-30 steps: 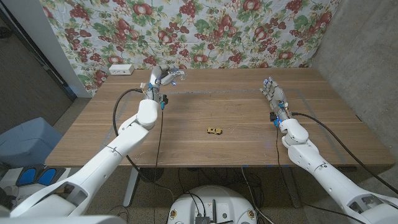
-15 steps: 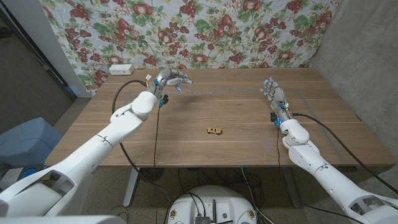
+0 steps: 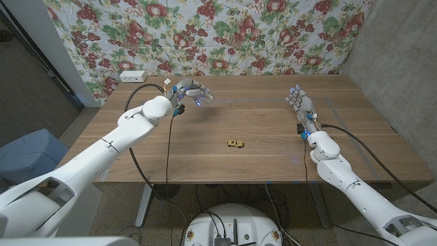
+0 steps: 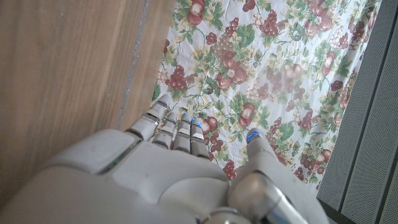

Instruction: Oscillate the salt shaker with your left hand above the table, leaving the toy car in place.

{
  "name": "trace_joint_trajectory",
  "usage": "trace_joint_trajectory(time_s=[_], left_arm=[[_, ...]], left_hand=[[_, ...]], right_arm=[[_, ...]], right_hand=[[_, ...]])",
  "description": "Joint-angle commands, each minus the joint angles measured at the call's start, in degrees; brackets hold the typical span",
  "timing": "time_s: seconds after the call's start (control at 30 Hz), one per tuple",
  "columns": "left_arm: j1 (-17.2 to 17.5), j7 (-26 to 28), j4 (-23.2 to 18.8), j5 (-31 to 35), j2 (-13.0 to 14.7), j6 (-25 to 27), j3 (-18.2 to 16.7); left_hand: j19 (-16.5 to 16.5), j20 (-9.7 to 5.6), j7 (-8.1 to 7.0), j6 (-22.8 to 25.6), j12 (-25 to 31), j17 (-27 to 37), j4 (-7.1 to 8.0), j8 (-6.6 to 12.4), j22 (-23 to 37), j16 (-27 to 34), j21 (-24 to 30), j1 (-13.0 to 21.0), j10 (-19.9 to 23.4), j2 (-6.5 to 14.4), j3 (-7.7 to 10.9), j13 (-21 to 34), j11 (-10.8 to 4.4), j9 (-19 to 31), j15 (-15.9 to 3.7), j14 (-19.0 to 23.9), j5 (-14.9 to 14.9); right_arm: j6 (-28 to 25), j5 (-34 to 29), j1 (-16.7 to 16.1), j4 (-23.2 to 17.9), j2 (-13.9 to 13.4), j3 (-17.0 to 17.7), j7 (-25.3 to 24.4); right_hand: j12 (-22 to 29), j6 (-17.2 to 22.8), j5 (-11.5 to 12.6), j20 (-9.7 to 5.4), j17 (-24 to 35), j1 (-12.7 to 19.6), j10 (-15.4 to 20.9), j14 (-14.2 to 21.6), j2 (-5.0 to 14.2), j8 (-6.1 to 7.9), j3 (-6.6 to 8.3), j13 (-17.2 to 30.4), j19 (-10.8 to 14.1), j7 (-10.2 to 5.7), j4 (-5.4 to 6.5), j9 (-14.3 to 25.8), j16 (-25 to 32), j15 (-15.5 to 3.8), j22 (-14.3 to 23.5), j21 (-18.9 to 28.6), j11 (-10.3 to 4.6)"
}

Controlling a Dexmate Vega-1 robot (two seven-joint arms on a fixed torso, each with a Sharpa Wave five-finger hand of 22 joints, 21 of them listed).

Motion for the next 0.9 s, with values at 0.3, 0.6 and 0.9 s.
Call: trace_joint_trajectory(time_s=[0.3, 0.6, 0.9], left_arm=[[6.1, 17.4, 2.9, 4.2, -5.3, -12.6, -3.1], [9.3, 29.8, 7.5, 7.3, -11.6, -23.3, -5.6], [10.4, 35.5, 10.3, 9.2, -15.4, -28.8, -7.1]], left_hand=[[-5.0, -9.04, -0.18, 0.1, 0.4, 0.2, 3.39, -0.03, -0.1, 0.3, 0.5, 8.9, 0.4, 9.3, 3.84, 0.2, -0.11, 0.3, -18.07, 17.6, 0.2], [-5.1, -9.04, -0.32, 0.1, 0.4, 0.2, 3.39, -0.03, -0.1, 0.4, 0.8, 8.8, 0.4, 9.3, 3.86, 0.2, -0.13, 0.3, -18.08, 17.7, 0.2], [-5.3, -9.08, -0.37, 0.1, 0.3, 0.2, 3.34, -0.04, -0.1, 0.4, 1.1, 8.8, 0.3, 9.2, 3.88, 0.2, -0.26, 0.3, -18.08, 17.7, 0.2]], right_arm=[[-0.4, -0.2, -0.8, -1.2, -0.6, 0.3, -0.6], [-0.4, -0.1, -1.1, -1.5, -0.8, 0.4, -0.5], [-0.5, -0.1, -1.3, -1.7, -0.8, 0.4, -0.6]], right_hand=[[0.3, 0.5, 0.1, 0.23, -0.1, -0.5, 0.4, 0.4, -0.01, 0.37, 0.04, -0.1, 0.7, 0.23, -0.19, 0.0, 0.5, 0.27, 0.1, 0.4, 0.0], [0.2, 0.6, 0.1, 0.27, -0.2, -0.6, 0.4, 0.5, 0.09, 0.41, 0.01, -0.1, 0.7, 0.18, -0.27, 0.0, 0.6, 0.35, 0.1, 0.4, 0.02], [0.2, 0.6, 0.1, 0.3, -0.3, -0.6, 0.4, 0.5, 0.18, 0.4, -0.01, -0.1, 0.8, 0.18, -0.36, 0.0, 0.6, 0.4, 0.1, 0.4, 0.09]])
